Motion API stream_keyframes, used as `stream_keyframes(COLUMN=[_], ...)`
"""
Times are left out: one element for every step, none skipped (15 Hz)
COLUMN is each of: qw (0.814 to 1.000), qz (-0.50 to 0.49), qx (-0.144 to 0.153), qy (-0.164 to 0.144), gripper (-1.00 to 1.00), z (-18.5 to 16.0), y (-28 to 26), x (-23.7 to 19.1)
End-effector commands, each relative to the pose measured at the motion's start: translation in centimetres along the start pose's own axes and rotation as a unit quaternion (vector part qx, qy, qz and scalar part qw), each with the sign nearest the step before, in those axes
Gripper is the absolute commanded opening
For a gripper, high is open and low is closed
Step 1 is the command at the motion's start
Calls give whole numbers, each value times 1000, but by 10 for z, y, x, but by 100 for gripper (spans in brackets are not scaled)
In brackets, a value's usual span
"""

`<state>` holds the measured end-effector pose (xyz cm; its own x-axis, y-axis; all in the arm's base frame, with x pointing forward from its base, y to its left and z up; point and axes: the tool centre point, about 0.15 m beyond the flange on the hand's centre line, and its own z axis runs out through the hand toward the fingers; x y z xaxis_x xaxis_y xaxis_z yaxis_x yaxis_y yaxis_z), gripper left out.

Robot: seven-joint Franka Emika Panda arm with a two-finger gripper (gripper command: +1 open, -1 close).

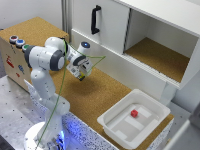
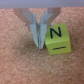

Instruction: Go slide the yellow block to the right

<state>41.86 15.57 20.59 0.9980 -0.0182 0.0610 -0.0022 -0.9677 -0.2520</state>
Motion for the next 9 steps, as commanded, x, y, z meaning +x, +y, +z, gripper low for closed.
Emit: stream_keyframes(qw=[1000, 1000, 1000, 1000, 1000, 999, 999, 999, 999], qz=[-2, 0, 1, 4, 6, 8, 10, 11, 13], qx=[-19, -20, -23, -24, -26, -28, -29, -30, -33], qy=[-12, -13, -14, -14, -14, -14, -15, -15, -18], gripper=[-100, -100, -100, -100, -100, -100, -100, -100, -100], z=[-19, -21, -22, -22, -23, -25, -25, -26, -25], y=[35, 40, 45, 49, 53, 58, 63, 67, 71], x=[-6, -7, -8, -9, -9, -9, -9, -10, -11])
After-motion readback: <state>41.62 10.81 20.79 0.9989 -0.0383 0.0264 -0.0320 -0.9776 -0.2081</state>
